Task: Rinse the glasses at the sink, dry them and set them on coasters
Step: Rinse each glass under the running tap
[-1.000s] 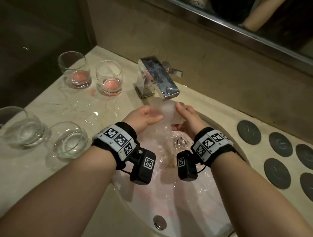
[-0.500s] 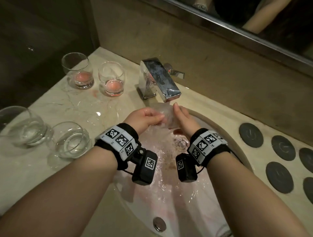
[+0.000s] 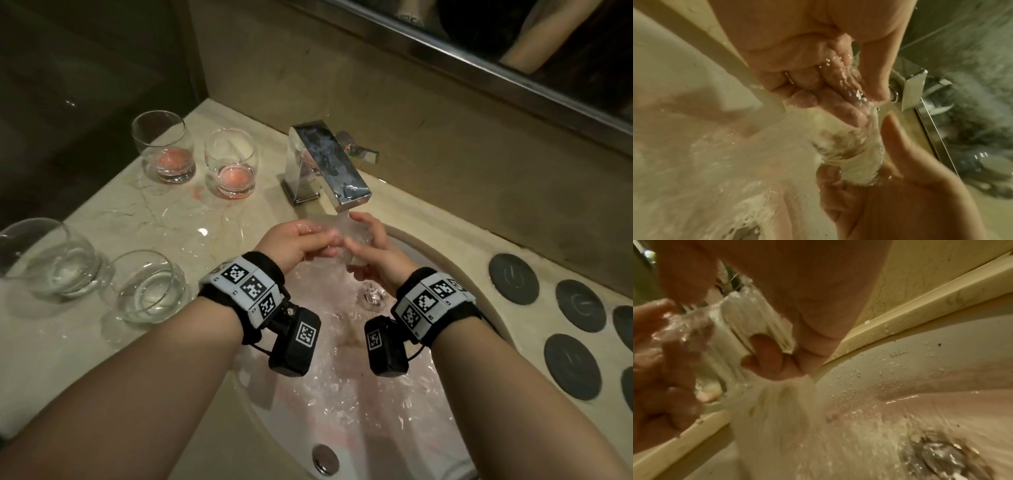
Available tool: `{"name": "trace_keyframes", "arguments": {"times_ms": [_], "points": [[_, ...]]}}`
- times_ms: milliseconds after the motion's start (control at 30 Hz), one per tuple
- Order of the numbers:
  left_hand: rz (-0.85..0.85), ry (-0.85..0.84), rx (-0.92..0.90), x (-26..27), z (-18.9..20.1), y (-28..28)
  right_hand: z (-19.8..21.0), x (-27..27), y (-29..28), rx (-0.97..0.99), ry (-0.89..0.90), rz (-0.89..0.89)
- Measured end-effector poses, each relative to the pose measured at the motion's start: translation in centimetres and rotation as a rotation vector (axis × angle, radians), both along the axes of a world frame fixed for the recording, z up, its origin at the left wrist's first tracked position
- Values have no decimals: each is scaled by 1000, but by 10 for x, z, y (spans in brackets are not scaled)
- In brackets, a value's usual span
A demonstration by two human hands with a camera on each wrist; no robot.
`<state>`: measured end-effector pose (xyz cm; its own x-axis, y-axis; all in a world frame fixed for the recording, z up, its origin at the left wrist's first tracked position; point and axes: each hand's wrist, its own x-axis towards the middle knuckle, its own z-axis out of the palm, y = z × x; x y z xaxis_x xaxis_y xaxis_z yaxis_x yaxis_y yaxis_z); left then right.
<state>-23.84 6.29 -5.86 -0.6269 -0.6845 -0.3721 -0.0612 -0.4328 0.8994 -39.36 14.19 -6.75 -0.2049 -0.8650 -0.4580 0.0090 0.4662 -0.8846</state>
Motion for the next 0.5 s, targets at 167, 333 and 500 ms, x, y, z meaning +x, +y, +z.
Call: {"name": "trace_keyframes", "arguments": {"times_ms": [167, 333, 500], "points": [[72, 90, 107, -1, 0, -1, 2, 0, -5, 81, 165, -60], [1, 49, 39, -7, 4, -2, 3, -4, -3, 67, 66, -46], [24, 44, 92, -12, 0, 0, 10, -11, 4, 61, 206, -21]]}}
